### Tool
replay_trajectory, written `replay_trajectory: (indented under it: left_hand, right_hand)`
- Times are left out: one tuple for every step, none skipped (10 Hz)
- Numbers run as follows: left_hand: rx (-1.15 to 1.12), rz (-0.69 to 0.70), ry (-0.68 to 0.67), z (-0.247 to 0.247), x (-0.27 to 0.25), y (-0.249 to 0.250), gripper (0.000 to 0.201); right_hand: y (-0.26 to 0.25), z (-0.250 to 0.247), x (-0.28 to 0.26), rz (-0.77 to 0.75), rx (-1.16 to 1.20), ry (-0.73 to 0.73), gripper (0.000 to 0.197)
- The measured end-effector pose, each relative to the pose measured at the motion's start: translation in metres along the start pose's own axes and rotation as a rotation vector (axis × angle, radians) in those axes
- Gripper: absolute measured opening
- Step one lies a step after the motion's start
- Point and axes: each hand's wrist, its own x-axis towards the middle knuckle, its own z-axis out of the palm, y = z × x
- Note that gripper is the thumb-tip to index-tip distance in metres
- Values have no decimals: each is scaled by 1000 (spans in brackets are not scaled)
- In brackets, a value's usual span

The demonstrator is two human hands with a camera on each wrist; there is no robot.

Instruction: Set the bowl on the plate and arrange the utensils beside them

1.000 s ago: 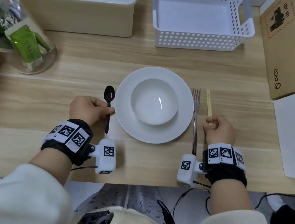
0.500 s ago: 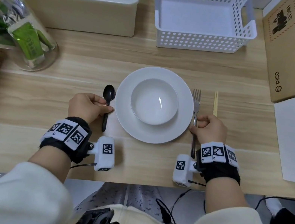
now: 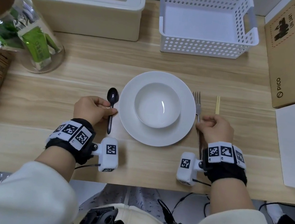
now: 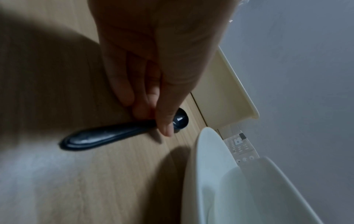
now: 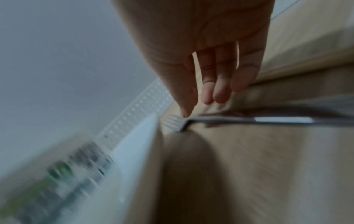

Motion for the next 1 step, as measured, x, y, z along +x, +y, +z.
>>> replay_trajectory:
  left_hand:
    - [-8, -22, 11, 1, -2, 1, 20]
  right_hand:
    - [-25, -25, 2, -79, 157, 112, 21]
